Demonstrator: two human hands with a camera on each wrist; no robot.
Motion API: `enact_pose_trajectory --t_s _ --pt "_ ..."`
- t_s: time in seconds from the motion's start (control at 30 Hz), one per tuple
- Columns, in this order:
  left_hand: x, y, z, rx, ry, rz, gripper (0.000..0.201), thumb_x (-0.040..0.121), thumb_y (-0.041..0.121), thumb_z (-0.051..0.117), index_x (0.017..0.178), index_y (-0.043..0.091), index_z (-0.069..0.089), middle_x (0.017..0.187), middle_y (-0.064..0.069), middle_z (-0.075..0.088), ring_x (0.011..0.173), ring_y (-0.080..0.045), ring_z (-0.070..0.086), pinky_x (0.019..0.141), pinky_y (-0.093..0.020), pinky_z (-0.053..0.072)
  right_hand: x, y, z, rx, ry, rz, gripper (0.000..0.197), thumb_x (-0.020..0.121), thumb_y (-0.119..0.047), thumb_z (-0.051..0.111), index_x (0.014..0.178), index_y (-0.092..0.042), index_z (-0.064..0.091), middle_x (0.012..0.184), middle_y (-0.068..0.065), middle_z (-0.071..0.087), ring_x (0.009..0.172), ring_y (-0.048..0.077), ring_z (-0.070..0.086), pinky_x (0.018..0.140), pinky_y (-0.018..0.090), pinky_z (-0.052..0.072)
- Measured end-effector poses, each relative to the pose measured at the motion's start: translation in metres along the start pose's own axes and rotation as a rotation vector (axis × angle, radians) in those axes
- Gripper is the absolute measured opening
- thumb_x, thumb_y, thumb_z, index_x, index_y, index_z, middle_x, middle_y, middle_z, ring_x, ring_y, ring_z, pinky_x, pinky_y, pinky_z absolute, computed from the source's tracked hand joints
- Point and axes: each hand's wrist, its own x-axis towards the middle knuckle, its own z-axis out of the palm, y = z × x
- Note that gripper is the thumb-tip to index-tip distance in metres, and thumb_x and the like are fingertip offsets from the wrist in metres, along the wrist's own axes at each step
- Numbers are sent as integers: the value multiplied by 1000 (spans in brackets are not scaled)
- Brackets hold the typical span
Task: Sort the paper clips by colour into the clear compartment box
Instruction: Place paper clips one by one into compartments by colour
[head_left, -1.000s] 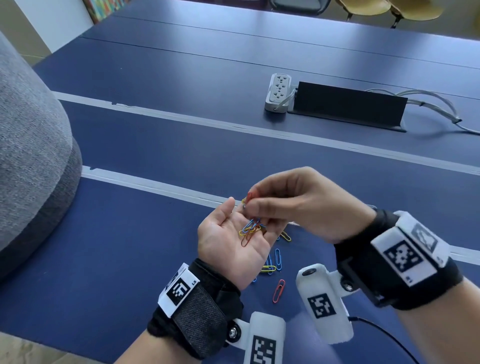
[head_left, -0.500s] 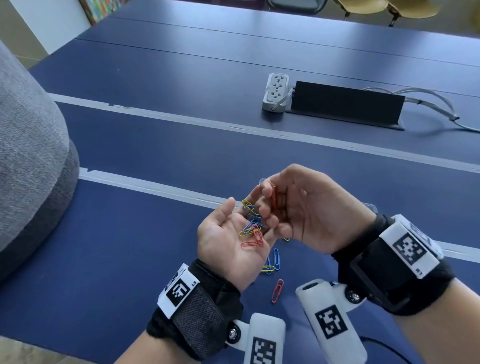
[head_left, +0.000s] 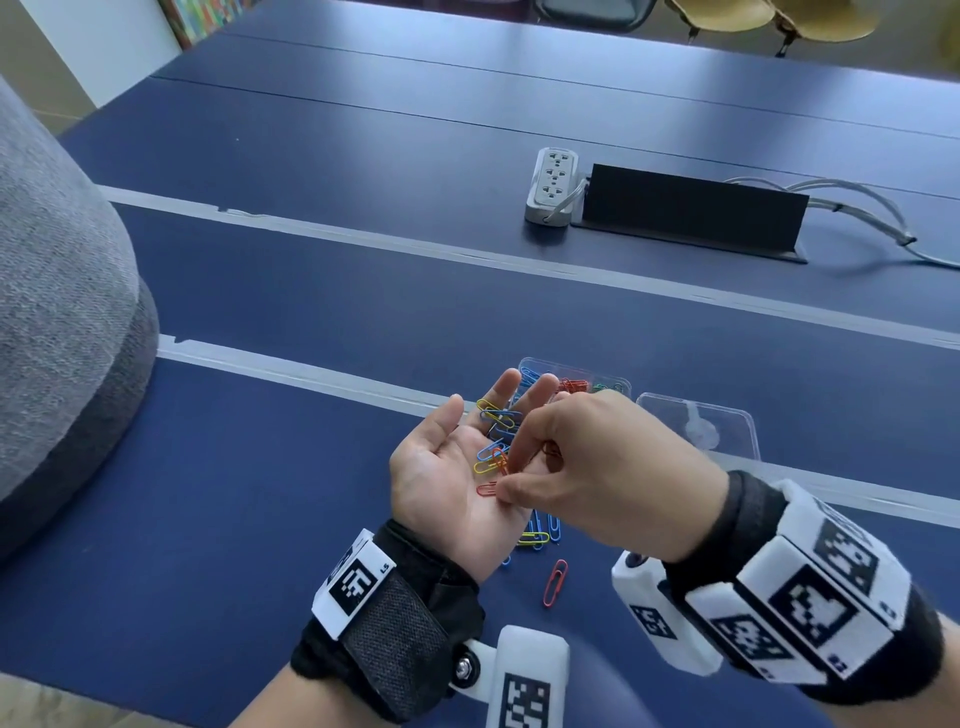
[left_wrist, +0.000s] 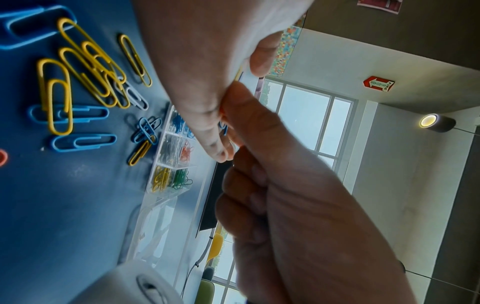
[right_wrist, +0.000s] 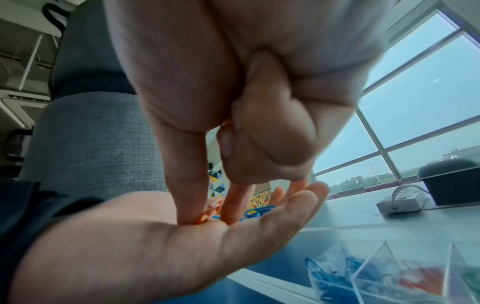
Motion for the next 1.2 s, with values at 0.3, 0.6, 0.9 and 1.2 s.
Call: enact_pose_trajectory --t_s 0.3,0.6,0.9,1.2 --pt "1 4 -1 -59 -10 23 41 92 32 36 114 6 57 119 -25 63 102 -38 64 79 -46 57 3 8 -9 569 -153 88 16 81 -20 66 67 -18 57 48 -11 42 44 5 35 42 17 29" --pt "4 -2 0 -25 -16 95 39 92 30 34 110 2 55 76 -16 66 54 -24 62 55 -31 54 8 22 -17 1455 -366 169 12 68 -9 39 66 -14 50 60 5 50 46 15 45 39 21 42" --pt "5 1 -6 8 -18 71 39 92 31 35 106 5 59 117 -23 64 109 -38 63 96 -49 47 19 43 -27 1532 -99 298 38 78 3 27 90 -13 59 57 1 46 49 13 39 46 20 37" --pt "6 2 -6 22 -39 54 39 93 31 34 104 4 60 116 -23 65 116 -40 58 93 -55 45 50 68 -32 331 -70 326 29 87 -4 40 90 -20 63 78 4 57 67 17 51 64 32 44"
